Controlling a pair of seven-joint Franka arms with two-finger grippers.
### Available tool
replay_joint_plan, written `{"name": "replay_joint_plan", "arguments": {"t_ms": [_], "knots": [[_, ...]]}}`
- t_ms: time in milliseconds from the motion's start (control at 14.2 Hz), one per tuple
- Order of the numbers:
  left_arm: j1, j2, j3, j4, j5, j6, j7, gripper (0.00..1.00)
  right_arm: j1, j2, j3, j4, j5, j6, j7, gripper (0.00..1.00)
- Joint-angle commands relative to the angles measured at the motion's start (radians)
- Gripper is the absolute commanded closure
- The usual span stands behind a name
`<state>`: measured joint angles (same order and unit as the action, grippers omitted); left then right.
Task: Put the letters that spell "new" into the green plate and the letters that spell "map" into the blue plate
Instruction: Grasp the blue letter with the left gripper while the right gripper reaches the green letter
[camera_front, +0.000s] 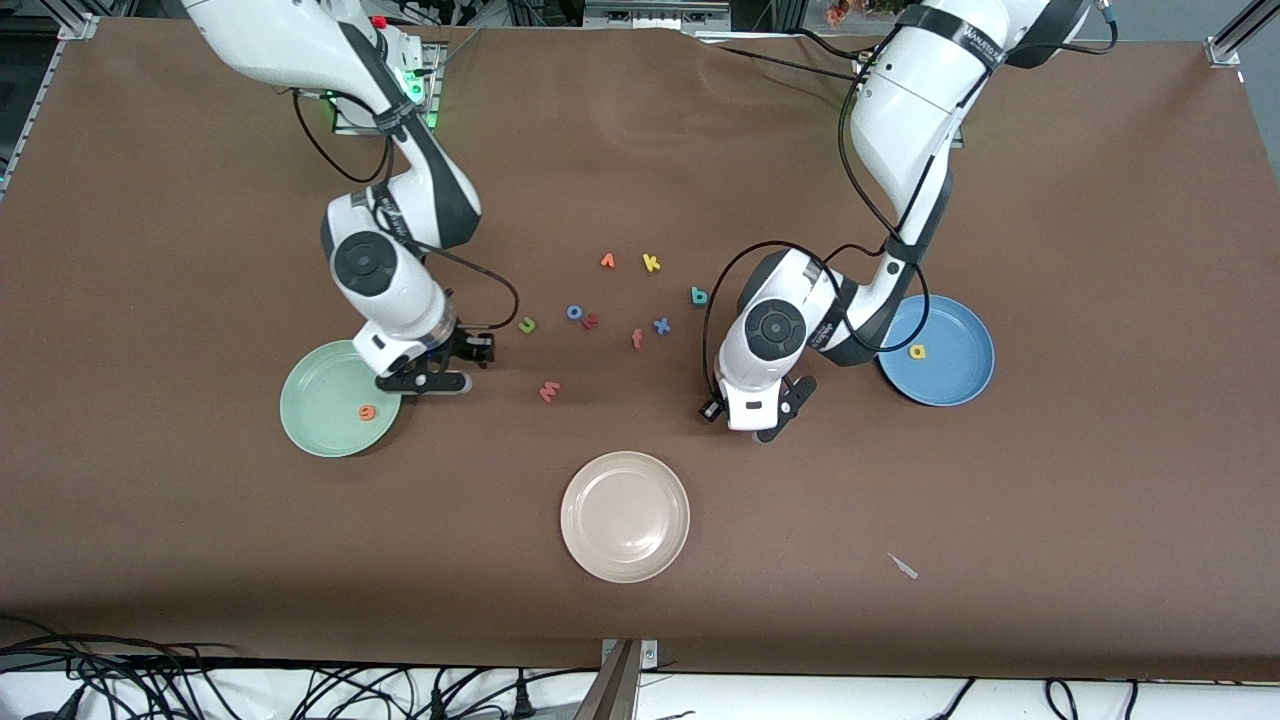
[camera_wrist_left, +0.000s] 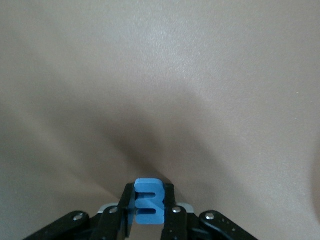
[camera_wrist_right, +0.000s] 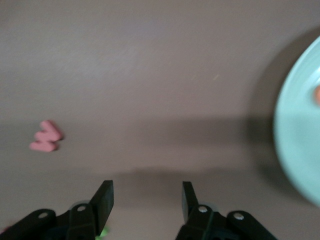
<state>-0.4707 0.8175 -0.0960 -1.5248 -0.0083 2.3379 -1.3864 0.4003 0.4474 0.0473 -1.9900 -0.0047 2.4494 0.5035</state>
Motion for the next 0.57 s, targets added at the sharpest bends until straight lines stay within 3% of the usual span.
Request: {"name": "replay_joint_plan", "arguments": {"t_ms": [0, 212, 495], "knots": [[-0.006, 0.012, 0.010, 0.034, 0.060, -0.034, -0.013, 1.00, 0.067, -0.027, 0.000, -0.041, -0.011, 0.006, 0.198, 0.36], [0.018, -0.007, 0.009, 0.054, 0.074, -0.168, 0.105, 1.00, 0.109, -0.024, 0.000, -0.073, -0.011, 0.040, 0.337, 0.36], [0.095, -0.050, 0.007, 0.075, 0.067, -0.397, 0.393, 1.00, 0.130, -0.010, 0.000, -0.171, -0.011, 0.200, 0.383, 0.36]]}}
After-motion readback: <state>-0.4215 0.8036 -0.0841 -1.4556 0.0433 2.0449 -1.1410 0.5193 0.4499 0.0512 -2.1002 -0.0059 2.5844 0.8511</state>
